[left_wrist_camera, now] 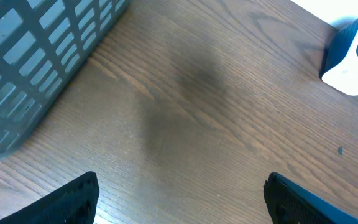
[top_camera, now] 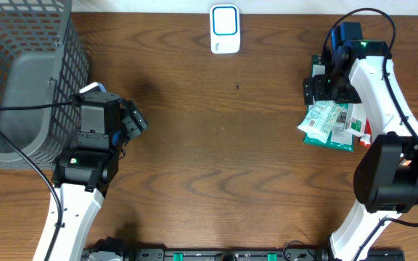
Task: Scan the item barcode
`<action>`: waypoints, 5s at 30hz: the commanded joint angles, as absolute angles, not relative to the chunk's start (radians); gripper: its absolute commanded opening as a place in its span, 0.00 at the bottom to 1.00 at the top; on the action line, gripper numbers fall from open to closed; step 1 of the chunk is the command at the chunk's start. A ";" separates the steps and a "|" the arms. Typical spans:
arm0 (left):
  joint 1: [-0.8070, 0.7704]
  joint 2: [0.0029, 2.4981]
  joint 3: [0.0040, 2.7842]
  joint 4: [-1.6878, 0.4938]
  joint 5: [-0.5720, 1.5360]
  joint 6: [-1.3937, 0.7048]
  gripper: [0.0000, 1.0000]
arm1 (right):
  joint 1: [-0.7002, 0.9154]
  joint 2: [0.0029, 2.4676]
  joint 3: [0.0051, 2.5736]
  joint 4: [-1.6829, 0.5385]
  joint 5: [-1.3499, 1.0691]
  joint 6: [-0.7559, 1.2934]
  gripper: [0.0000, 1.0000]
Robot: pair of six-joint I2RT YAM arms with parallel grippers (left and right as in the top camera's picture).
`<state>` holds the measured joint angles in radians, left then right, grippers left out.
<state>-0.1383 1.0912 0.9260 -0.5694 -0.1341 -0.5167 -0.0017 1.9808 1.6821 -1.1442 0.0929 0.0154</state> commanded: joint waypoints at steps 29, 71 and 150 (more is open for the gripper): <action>-0.135 1.092 0.925 -0.568 -0.147 -0.506 0.86 | 0.004 1.242 1.720 -0.877 -0.020 -0.056 0.99; -0.135 1.092 0.925 -0.568 -0.147 -0.506 0.86 | 0.004 0.700 1.683 -1.094 -0.088 -0.136 0.99; -0.135 1.092 0.925 -0.568 -0.147 -0.506 0.86 | -0.006 0.006 0.252 0.204 -0.089 -0.172 0.99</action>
<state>-0.1383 1.0916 0.9260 -0.5697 -0.1345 -0.5167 -0.0025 0.0116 0.3550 0.1280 -0.1543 -0.2108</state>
